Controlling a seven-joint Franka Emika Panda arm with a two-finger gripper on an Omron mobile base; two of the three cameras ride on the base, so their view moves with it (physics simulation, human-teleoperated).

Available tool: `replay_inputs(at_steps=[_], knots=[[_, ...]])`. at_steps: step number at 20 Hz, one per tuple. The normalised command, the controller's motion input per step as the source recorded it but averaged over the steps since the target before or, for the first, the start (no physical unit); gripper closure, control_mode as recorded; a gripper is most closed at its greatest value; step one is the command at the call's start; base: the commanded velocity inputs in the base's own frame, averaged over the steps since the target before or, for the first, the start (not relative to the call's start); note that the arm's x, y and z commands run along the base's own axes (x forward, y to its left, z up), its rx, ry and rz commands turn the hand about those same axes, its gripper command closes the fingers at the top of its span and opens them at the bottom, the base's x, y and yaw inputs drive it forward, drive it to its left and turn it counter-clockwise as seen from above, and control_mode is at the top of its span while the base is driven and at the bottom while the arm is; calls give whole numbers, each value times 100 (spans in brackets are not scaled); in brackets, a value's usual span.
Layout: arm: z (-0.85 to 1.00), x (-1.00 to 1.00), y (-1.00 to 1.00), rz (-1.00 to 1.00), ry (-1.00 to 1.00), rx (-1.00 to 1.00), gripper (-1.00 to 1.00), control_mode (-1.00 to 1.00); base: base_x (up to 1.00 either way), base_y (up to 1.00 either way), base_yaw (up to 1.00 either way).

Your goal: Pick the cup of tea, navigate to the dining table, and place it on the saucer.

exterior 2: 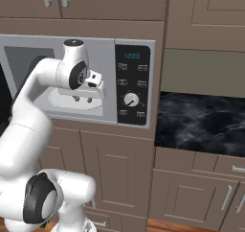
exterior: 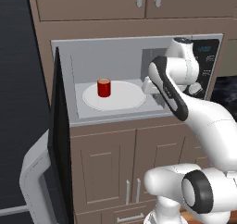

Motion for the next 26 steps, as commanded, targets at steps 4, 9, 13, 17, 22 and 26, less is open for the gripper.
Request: replay_inputs(at_steps=[4,9,13,17,22,26], knots=[[0,-11,1,0,-1,0,-100,-100,0,0,0],[-4,-36,33,11,-9,-4,-100,-100,0,0,0],[-8,-15,69,3,-10,0,-100,-100,0,0,0],[-15,1,80,0,0,0,-100,-100,0,0,0],[-1,11,74,-2,-9,0,-100,-100,0,0,0],[-1,10,61,-9,-16,2,-100,-100,0,0,0]])
